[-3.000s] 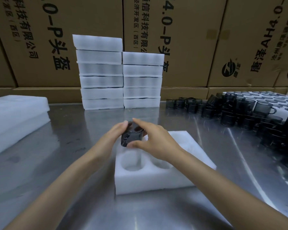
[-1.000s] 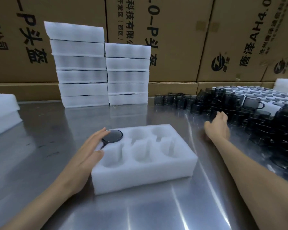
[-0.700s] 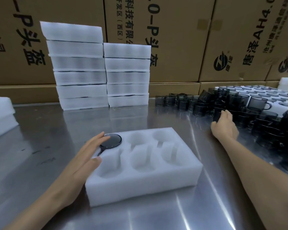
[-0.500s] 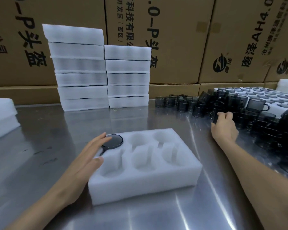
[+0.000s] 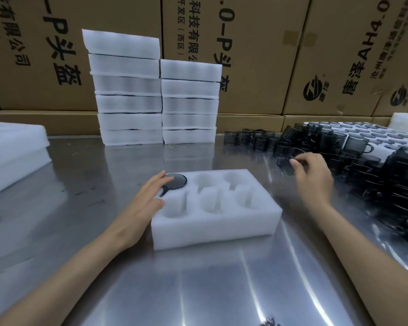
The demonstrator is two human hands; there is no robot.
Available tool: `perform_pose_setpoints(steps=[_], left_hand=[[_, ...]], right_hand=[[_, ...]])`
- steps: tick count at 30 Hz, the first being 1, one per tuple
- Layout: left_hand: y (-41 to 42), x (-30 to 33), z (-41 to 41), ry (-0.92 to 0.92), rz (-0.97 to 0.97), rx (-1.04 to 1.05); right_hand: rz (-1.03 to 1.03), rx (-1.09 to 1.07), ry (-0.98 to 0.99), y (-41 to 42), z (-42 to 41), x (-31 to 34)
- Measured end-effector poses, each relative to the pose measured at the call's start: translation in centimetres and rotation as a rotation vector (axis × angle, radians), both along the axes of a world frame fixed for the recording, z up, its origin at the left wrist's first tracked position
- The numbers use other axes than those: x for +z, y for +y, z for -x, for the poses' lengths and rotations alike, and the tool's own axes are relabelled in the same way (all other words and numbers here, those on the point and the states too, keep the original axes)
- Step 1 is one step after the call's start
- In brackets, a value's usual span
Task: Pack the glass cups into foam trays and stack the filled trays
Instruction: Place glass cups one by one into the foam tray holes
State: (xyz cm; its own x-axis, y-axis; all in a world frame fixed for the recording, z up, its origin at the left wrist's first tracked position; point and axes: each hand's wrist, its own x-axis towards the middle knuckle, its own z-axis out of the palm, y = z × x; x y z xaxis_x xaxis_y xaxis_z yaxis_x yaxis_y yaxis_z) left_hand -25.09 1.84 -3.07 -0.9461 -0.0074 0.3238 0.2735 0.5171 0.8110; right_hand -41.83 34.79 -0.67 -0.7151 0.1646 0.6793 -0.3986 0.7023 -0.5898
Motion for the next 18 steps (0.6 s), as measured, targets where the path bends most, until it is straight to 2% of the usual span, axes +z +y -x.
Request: perform_pose_setpoints(steps=[3,6,11,15,18], left_hand=[[0.1,0.1,-0.2,-0.005,-0.018,-0.017],[0.1,0.2,-0.4,-0.016,-0.025,-0.019],[0.2,0.4,-0.6,-0.005,-0.025,-0.037],[0.2,0.4,-0.5,0.013,-0.005,-0.056],[0.0,0.3,-0.4,0.017,0.003,-0.052]], right_hand=[[0.014,0.205,0.149,-2.8,-2.3,3.0],[-0.102,0.379,0.235,-6.3,-4.6,4.8],[-0.389,0.618,0.08,-9.4,-7.0,4.3],[-0.583,0.648,-0.003,-9.5,-7.5,3.5],[-0.607,0.643,-0.025,-9.6,-7.8,3.5]])
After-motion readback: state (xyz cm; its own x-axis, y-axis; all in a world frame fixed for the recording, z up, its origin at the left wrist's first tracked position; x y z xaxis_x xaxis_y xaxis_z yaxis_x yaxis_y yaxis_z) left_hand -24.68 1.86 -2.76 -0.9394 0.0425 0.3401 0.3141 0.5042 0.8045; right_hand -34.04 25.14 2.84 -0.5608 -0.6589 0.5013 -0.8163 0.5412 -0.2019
